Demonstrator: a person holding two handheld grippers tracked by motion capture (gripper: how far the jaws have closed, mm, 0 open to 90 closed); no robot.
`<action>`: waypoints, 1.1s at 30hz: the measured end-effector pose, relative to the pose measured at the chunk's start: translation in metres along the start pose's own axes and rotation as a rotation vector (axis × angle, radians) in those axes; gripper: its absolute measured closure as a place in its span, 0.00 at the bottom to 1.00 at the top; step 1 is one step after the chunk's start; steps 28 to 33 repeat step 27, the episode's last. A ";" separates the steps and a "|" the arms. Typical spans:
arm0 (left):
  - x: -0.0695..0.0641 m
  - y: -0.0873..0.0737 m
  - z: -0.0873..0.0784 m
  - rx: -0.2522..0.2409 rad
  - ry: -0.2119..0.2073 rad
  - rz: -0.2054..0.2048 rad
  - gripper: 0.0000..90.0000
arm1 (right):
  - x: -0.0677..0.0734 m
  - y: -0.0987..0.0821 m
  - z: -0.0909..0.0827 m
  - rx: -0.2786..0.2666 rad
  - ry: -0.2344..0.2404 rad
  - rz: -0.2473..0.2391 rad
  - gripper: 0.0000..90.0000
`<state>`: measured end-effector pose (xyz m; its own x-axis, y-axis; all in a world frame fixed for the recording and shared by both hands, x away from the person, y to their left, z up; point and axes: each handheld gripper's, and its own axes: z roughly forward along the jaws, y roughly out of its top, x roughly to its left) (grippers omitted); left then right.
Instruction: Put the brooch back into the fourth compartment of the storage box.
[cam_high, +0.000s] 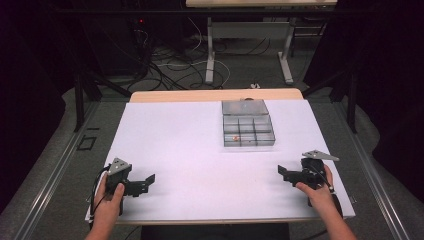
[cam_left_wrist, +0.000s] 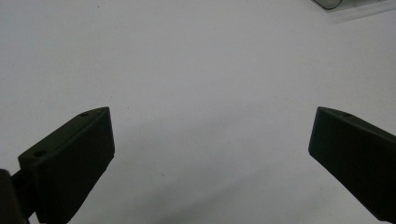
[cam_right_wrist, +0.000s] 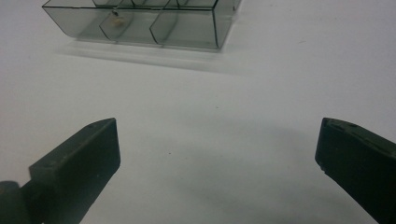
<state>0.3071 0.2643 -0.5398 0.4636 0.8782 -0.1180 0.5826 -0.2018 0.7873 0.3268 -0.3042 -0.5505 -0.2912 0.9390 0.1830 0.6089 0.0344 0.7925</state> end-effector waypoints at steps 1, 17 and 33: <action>0.000 0.000 0.000 -0.001 -0.001 -0.001 0.01 | -0.002 -0.001 0.001 -0.001 -0.009 -0.002 0.00; 0.001 0.000 -0.001 -0.011 -0.016 0.008 0.01 | -0.018 -0.005 0.003 -0.001 -0.047 0.063 0.00; 0.001 0.000 0.000 -0.008 -0.014 0.011 0.01 | -0.019 -0.006 0.005 0.014 -0.035 0.080 0.00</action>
